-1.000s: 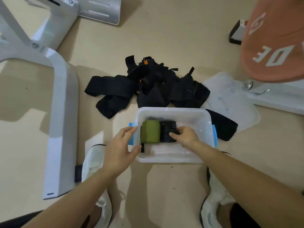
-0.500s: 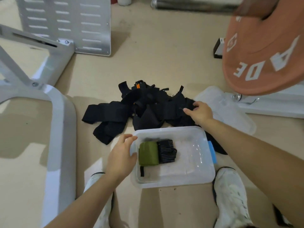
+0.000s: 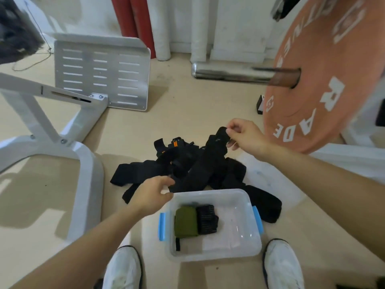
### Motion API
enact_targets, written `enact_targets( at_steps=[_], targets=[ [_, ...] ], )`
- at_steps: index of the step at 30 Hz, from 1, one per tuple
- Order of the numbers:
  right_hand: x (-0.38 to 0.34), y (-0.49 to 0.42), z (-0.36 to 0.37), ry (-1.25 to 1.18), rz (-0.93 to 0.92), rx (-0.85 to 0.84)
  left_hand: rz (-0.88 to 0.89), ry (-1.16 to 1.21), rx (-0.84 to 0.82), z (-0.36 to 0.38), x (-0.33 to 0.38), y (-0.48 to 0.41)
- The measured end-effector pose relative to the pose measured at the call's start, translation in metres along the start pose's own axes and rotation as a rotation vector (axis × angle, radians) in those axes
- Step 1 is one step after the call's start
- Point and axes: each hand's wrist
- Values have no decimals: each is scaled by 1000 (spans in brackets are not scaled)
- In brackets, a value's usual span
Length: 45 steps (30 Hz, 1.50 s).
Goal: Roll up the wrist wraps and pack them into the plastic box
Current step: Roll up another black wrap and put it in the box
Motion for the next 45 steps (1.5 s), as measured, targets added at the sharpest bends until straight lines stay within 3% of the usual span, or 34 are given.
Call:
enact_targets(
  at_steps=[5, 11, 14, 17, 21, 24, 27, 32, 38, 45],
  targets=[
    [-67, 22, -29, -182, -29, -70, 83, 147, 71, -58, 52, -15],
    [-148, 61, -60, -774, 200, -158, 195, 577, 15, -118, 132, 2],
    [-183, 81, -72, -893, 187, -147, 258, 745, 49, -142, 160, 15],
    [-204, 95, -85, -736, 89, -109, 250, 850, 152, -165, 172, 26],
    [-201, 102, -92, -469, -10, 24, 112, 1016, 186, -176, 171, 39],
    [-175, 108, -78, -416, 39, -111, 8, 1080, 181, -179, 167, 42],
    [-155, 112, -65, -251, 23, -299, -3, 1021, 152, -179, 160, 40],
    [-105, 79, -54, 55, 16, -201, -145, 916, 243, -169, 125, 27],
    [1, 34, -33, 619, 38, -415, -223, 772, 169, -142, 88, 11],
    [104, -6, 19, 749, 79, -434, -340, 683, 123, -112, 61, -17]
  ],
)
Point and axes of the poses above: each hand's wrist, its own y-axis away from the middle knuckle, its own z-axis out of the palm, x = y × z, and after that the axes turned 10 degrees about x, right-handed
